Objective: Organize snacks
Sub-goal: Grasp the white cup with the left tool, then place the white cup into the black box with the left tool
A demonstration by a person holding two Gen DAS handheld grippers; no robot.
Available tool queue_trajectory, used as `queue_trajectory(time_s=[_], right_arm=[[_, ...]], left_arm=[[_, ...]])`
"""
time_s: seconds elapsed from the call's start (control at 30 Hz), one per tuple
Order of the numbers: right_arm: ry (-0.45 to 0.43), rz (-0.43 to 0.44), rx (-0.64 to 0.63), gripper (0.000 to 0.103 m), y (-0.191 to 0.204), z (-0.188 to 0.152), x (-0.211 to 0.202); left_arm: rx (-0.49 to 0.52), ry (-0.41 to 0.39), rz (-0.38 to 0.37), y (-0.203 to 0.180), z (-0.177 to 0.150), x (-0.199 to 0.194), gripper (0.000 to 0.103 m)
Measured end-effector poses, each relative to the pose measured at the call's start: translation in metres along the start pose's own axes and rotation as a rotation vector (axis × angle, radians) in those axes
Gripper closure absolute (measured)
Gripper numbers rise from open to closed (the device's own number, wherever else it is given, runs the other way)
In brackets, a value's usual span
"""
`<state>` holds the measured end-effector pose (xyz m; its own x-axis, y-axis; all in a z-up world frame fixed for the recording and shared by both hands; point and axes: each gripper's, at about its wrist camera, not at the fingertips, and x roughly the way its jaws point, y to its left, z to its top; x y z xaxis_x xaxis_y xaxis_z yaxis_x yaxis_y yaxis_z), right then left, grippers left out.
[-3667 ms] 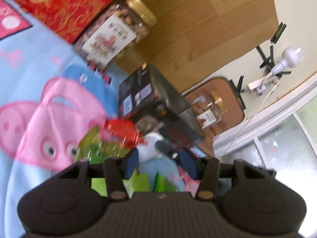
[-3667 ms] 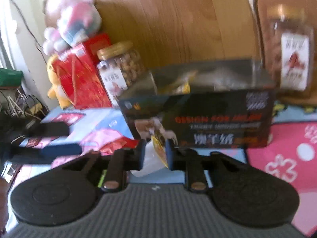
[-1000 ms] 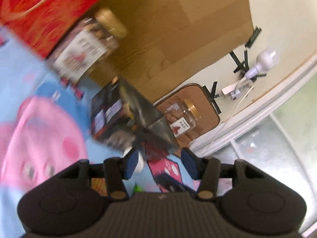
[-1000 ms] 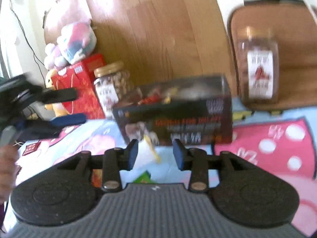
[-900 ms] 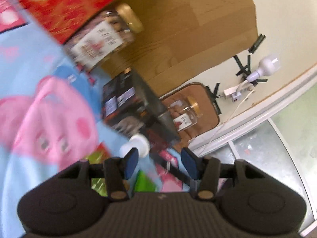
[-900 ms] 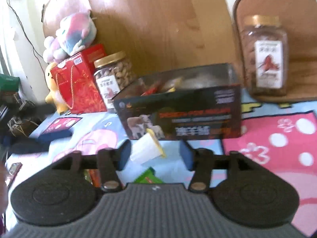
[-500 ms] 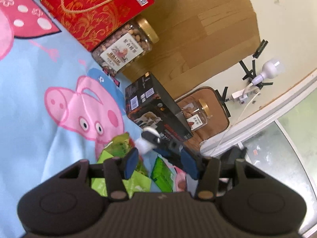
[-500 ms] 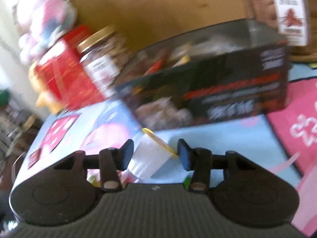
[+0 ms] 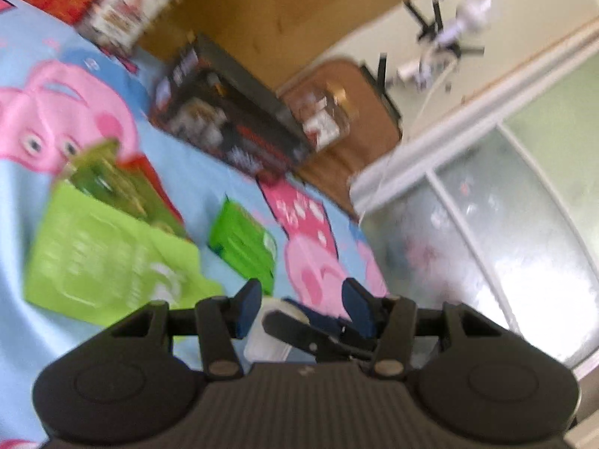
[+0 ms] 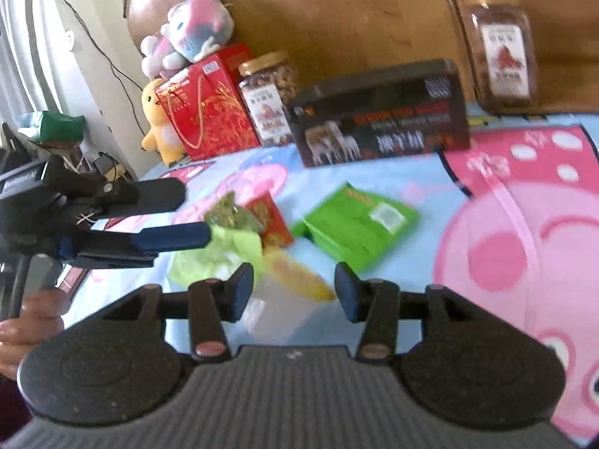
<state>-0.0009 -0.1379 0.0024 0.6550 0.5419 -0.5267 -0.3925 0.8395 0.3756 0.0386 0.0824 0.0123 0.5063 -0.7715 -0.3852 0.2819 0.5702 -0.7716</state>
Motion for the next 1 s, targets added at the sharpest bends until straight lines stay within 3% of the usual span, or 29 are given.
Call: queue_trajectory(time_s=[0.07, 0.2, 0.43, 0.53, 0.6, 0.73, 1.0], right_arm=[[-0.008, -0.012, -0.014, 0.047, -0.001, -0.002, -0.003], [-0.017, 0.006, -0.106, 0.032, 0.005, -0.007, -0.013], [0.041, 0.049, -0.105, 0.033, 0.0, -0.024, -0.014], [0.036, 0.075, -0.081, 0.041, 0.004, -0.022, -0.006], [0.026, 0.058, -0.098, 0.047, 0.009, -0.02, 0.003], [-0.025, 0.009, -0.157, 0.065, 0.016, -0.012, 0.007], [-0.239, -0.038, -0.264, 0.067, 0.011, 0.059, 0.011]], left_arm=[[0.0, 0.033, 0.011, -0.002, -0.005, 0.011, 0.054], [0.014, 0.054, 0.021, -0.006, -0.012, 0.016, 0.054], [0.029, 0.081, 0.048, -0.008, -0.018, 0.02, 0.05], [0.027, 0.104, 0.071, -0.002, -0.021, 0.032, 0.055], [0.012, 0.126, 0.093, 0.003, -0.023, 0.042, 0.066], [-0.009, 0.118, 0.085, 0.001, -0.009, 0.04, 0.066], [0.185, -0.002, 0.093, -0.05, 0.077, 0.058, 0.066]])
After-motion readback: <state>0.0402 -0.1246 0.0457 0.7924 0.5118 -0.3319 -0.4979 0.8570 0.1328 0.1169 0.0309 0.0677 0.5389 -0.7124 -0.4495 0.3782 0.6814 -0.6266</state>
